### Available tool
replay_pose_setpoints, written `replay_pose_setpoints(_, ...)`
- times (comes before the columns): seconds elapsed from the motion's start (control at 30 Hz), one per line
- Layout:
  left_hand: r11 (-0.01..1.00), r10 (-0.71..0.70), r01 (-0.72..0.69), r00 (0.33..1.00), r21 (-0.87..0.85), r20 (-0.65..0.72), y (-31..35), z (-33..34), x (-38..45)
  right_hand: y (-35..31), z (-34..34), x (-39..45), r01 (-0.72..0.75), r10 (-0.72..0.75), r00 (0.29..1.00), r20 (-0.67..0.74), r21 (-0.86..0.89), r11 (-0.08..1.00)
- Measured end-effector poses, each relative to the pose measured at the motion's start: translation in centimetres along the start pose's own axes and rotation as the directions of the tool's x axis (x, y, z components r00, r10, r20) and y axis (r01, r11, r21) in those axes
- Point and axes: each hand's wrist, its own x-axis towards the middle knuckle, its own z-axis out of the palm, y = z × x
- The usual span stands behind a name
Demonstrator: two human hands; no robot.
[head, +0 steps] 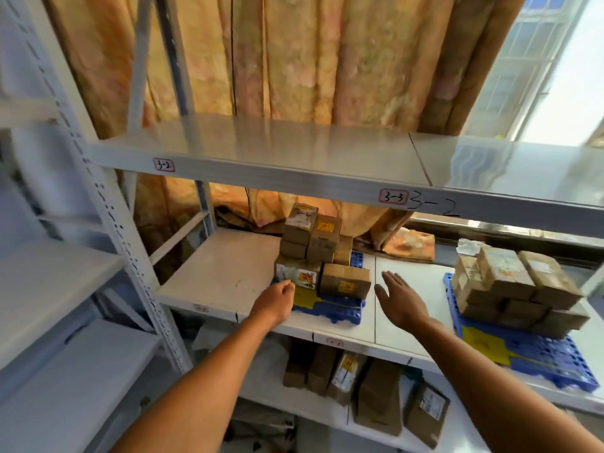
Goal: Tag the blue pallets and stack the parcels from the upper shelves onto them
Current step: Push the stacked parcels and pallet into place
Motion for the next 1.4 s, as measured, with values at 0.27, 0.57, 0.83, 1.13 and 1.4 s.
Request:
replay_pose_setpoints(0.27, 1.000, -0.003, 0.006, 0.989, 0.014, -0.145, 0.3, -3.3, 10.3, -4.0, 3.3, 10.4, 0.023, -0.024, 1.000, 0.007, 0.116, 0.993)
replay_pose_setpoints(0.57, 0.976, -0.026, -0.012, 0.985, -0.219, -0.169, 2.2, -7.1, 18.6, -8.9, 3.0, 16.7, -0.187, 0.278, 0.958, -0.069, 0.584, 0.790)
replay_pose_setpoints(0.83, 0.926, 0.008, 0.000, 1.000, -0.376, 0.020, 2.6, -4.8, 22.7, -10.3, 3.6, 18.7, -0.270, 0.367, 0.930, 0.034, 0.741, 0.615)
replay_pose_setpoints(1.13, 0.906, 0.021, -0.017, 1.000, -0.423, 0.005, 1.4, -4.5, 24.0, -11.6, 4.1, 19.6, -0.266, 0.404, 0.914, -0.035, 0.701, 0.662)
replay_pose_setpoints(1.4, 0.903, 0.069, -0.075, 0.997, -0.423, -0.030, 1.3, -4.4, 24.1, -11.5, 4.0, 19.3, -0.253, 0.396, 0.918, -0.041, 0.707, 0.660)
